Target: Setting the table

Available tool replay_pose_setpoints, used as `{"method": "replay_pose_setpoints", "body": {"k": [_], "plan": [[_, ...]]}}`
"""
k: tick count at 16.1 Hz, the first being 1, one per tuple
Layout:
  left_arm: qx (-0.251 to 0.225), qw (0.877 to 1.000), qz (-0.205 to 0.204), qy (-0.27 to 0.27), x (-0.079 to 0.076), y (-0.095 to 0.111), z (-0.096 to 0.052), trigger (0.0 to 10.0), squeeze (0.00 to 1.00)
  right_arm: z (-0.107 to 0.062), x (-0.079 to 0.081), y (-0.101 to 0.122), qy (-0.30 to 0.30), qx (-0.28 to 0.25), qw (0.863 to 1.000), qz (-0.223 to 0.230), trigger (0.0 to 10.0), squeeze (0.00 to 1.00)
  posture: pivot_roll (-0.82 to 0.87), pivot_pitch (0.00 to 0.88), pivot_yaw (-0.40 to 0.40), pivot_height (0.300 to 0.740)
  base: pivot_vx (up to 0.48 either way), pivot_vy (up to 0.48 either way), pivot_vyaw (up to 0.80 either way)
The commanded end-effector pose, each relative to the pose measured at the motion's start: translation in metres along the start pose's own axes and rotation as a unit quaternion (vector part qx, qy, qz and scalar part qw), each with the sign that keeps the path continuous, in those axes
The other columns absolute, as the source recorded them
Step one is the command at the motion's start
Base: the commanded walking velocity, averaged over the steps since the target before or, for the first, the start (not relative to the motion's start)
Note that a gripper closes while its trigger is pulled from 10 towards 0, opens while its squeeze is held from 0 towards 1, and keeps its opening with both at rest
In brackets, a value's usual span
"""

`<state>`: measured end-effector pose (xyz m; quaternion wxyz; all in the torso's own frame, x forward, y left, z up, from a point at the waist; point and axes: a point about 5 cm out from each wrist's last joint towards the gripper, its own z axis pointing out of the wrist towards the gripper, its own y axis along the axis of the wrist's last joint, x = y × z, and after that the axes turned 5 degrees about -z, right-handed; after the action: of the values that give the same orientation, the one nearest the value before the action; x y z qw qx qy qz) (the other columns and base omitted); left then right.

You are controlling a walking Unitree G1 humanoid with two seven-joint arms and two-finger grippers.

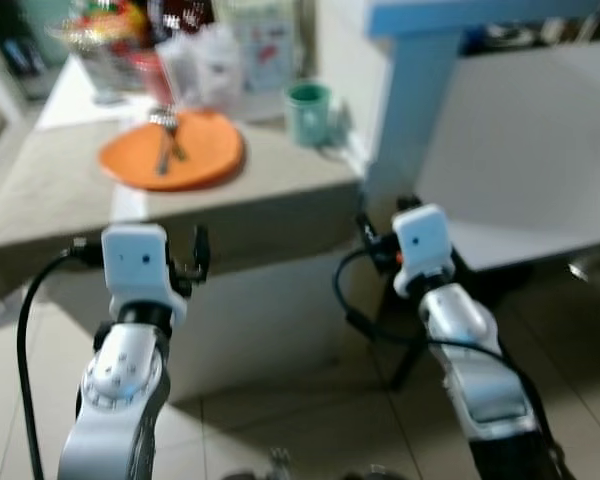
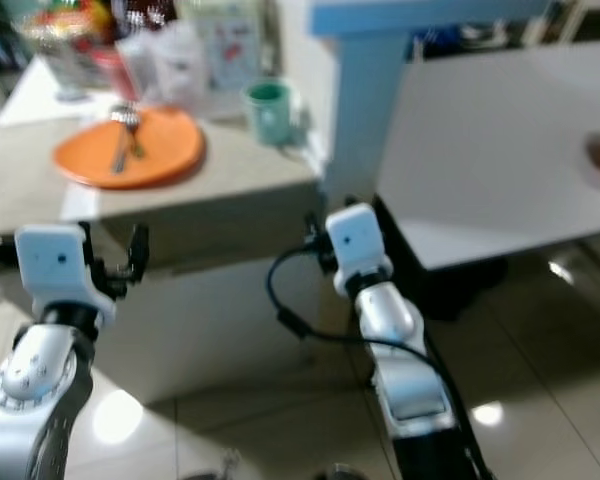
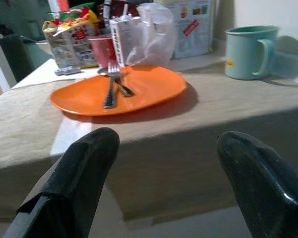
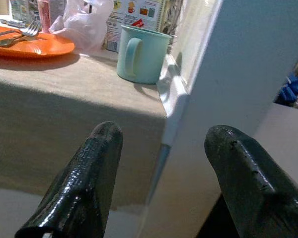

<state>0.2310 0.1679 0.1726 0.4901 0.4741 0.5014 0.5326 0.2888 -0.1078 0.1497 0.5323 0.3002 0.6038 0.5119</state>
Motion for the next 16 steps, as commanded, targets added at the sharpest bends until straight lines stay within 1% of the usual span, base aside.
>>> {"method": "replay_pose_setpoints", "body": {"k": [1,3,5,7,11,16], "plan": [[0.0,1.0,0.011,0.014,0.0049,-0.0002,0.0014,10.0,0.0,0.0038,0.0032,0.0036,0.006,-0.009,1.0,0.0,10.0,0.0,0.02,0.075,0.038,0.74,0.0,0.0,0.0],[-0.003,1.0,0.014,0.014,0.0037,0.0012,0.0022,10.0,0.0,0.0054,0.0039,0.0027,0.008,-0.008,1.0,-0.003,10.0,0.0,0.02,0.074,0.039,0.74,0.0,0.0,0.0],[-0.007,1.0,0.012,0.017,0.0029,0.0024,0.0025,10.0,0.0,0.0078,0.0061,0.0072,0.016,-0.021,1.0,-0.006,10.0,0.0,0.02,0.072,0.038,0.74,0.456,0.0,0.0],[-0.007,1.0,0.013,0.018,0.0028,0.0024,0.0029,10.0,0.0,0.0095,0.0057,0.0095,0.014,-0.026,1.0,-0.006,10.0,0.0,0.02,0.071,0.037,0.74,0.454,0.0,0.53],[-0.008,1.0,0.018,0.009,0.0016,0.0037,0.0048,10.0,0.0,0.0106,0.0024,0.0066,0.001,-0.018,1.0,-0.006,10.0,0.0,0.01,0.071,0.039,0.74,0.458,0.0,0.0],[-0.011,1.0,0.01,0.018,-0.0004,0.0044,0.0049,10.0,0.0,0.0107,0.0048,0.0085,0.01,-0.028,1.0,-0.003,10.0,0.0,0.01,0.067,0.038,0.74,0.464,0.0,0.0]]}}
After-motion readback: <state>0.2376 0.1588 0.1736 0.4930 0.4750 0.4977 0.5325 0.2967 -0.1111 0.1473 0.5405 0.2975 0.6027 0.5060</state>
